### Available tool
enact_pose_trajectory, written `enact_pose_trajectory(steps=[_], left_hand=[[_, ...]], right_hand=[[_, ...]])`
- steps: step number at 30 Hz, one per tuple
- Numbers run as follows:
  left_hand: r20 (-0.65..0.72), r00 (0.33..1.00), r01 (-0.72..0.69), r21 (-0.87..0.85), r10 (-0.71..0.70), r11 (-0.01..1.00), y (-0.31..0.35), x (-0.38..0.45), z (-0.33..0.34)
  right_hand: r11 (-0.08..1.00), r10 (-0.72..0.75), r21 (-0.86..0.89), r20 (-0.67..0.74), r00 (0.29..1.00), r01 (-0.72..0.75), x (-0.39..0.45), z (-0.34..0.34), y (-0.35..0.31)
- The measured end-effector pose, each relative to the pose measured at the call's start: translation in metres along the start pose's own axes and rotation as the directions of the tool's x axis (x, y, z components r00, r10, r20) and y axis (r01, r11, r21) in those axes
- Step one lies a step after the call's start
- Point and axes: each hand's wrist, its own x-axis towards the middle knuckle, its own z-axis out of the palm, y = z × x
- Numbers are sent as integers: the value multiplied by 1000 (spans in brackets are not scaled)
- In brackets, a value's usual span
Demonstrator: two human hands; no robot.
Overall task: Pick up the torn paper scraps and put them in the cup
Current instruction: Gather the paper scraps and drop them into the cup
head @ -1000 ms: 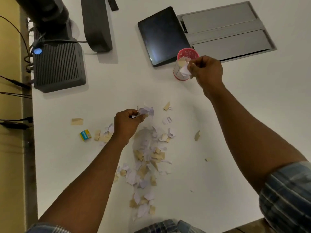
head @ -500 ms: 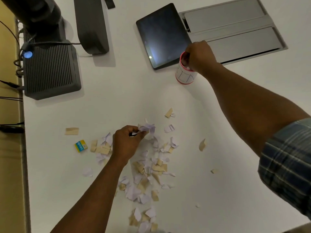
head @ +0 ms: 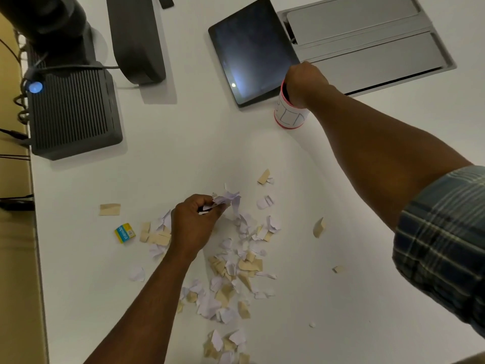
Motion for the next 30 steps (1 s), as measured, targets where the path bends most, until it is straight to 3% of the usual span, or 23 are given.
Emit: enact_pose_trajectory(steps=[5, 7, 10, 12, 14, 16, 20, 22, 26, 30], left_hand=[[5, 1000, 3, 6, -3, 1000, 6, -2, 1], [3, 1000, 5, 17, -5, 1000, 11, -2, 3], [18, 1000, 18, -14, -18, 1000, 22, 3, 10], [36, 999, 28, -77, -25, 997, 35, 10, 17], [51, 999, 0, -88, 5, 996, 53, 19, 25], [73, 996, -47, -82, 53, 996, 75, 31, 35], [85, 987, -133, -50, 137, 990, 119, 62, 59], [72, 972, -223, 12, 222, 975, 143, 79, 73], [109, 875, -479, 326, 471, 815, 188, 110, 97], [315, 776, -596, 651, 546, 471, 218, 135, 121]], right_hand=[[995, -87, -41, 125, 988, 93, -12, -17, 6], [992, -113, -51, 103, 988, 119, -21, -31, 8], [994, -109, 0, -37, 993, 109, -37, -46, 16], [990, -70, 109, -207, 976, 94, -48, -48, 24], [948, 14, 292, -425, 905, 122, -66, -38, 32], [844, 169, 517, -505, 847, 140, -90, -21, 38], [606, 401, 795, -289, 869, -16, -133, 35, 45], [540, 433, 838, -198, 880, -77, -152, 64, 45], [512, 412, 854, -147, 899, -95, -183, 100, 41], [452, 429, 888, -129, 894, -89, -199, 112, 42]])
